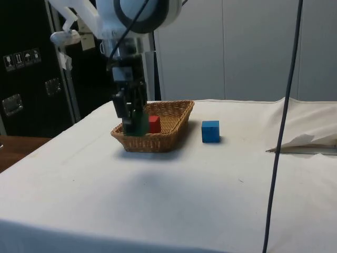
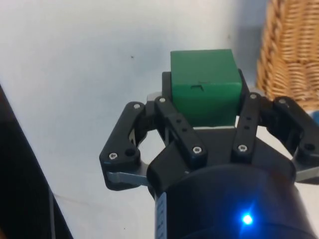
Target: Pick up exactly two blocks and place them into the basket.
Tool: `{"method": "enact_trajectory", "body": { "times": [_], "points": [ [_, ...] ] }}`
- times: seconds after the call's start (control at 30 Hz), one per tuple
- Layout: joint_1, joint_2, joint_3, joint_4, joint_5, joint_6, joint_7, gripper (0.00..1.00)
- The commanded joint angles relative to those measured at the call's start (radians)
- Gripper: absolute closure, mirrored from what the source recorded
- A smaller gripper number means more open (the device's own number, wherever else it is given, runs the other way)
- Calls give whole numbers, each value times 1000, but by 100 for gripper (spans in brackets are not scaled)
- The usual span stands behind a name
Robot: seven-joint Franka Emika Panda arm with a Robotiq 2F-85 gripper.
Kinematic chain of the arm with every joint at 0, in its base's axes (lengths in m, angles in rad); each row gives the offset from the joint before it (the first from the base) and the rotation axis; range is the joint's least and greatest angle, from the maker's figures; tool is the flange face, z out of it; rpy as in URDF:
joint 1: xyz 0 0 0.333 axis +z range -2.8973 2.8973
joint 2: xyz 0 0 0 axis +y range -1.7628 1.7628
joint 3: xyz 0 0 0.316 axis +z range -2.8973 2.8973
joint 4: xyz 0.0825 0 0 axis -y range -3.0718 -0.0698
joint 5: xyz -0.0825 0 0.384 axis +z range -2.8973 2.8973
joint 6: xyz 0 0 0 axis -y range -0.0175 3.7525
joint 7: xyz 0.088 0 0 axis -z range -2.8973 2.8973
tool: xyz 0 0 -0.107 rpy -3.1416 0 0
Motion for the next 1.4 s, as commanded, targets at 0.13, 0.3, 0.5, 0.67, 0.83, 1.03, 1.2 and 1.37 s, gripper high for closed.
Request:
{"method": "enact_trajectory", "body": {
  "times": [0.13,0.3,0.5,0.67,0.83,1.03,1.2,1.37],
  "points": [
    [-4,-47,-41,-25,-10,-5,-40,98],
    [-2,-52,-61,-29,-1,-3,-65,98],
    [-12,-63,-104,-40,1,-2,-122,98],
    [-17,-60,-129,-43,7,0,-155,98],
    [-24,-57,-153,-47,10,1,-187,98],
    [-33,-52,-187,-50,15,2,-229,98],
    [-38,-43,-221,-48,17,1,-267,98],
    [-43,-33,-242,-43,20,1,-292,98]
  ]
}}
